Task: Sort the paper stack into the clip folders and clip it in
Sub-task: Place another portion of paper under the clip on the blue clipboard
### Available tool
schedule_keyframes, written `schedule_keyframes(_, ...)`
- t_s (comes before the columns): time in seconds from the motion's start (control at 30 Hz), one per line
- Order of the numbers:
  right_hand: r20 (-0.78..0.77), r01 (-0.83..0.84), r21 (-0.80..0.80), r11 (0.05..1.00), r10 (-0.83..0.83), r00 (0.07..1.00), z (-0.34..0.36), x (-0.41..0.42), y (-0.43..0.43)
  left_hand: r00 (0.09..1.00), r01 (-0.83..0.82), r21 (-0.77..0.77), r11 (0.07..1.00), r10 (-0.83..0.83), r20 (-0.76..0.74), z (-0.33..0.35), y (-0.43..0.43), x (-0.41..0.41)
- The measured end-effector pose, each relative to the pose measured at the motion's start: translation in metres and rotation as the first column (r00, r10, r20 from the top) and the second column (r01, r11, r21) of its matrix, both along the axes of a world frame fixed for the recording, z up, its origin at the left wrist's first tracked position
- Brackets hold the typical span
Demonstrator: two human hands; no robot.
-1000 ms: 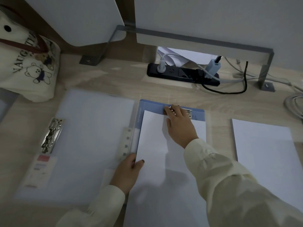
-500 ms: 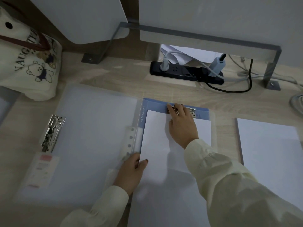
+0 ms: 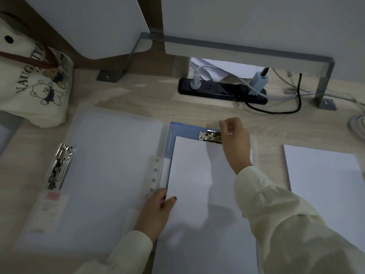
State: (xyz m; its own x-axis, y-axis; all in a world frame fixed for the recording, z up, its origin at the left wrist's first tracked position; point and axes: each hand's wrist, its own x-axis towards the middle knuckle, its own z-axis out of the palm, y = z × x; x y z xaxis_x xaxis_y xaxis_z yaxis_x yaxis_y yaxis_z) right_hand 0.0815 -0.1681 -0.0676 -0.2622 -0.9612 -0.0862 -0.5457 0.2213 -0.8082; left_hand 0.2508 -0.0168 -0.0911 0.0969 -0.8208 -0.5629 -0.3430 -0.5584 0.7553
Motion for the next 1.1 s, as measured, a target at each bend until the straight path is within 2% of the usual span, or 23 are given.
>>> schedule_keyframes(0.17,-0.002,0.212,0.053,0.976,-0.212,0.977,0.001,-0.037,0.010,0.997,-0.050,0.005,0.999,0.050,-0.064,0.004,0.002,-0.002)
schedule_keyframes(0.43,-0.055,0.220,0.224,0.949,-0.213,0.975,-0.008,-0.071,0.065,0.985,-0.056,0.034,0.998,0.061,-0.161,0.015,-0.001,0.002)
schedule_keyframes(0.63,0.105,0.175,0.353,0.919,-0.225,0.969,-0.003,-0.072,0.094,0.981,-0.050,0.038,0.998,0.056,-0.186,0.019,0.002,0.003)
schedule_keyframes(0.83,0.156,0.119,0.488,0.865,-0.220,0.963,-0.008,-0.069,0.102,0.972,-0.060,0.049,0.997,0.070,-0.222,0.023,0.005,0.005)
schedule_keyframes(0.93,0.259,0.134,0.495,0.858,-0.293,0.920,-0.015,-0.069,0.102,0.975,-0.056,0.066,0.996,0.069,-0.211,0.020,0.004,0.004)
schedule_keyframes(1.1,0.313,0.190,0.483,0.855,-0.371,0.874,-0.021,-0.070,0.104,0.980,-0.053,0.057,0.997,0.063,-0.191,0.018,-0.002,-0.001)
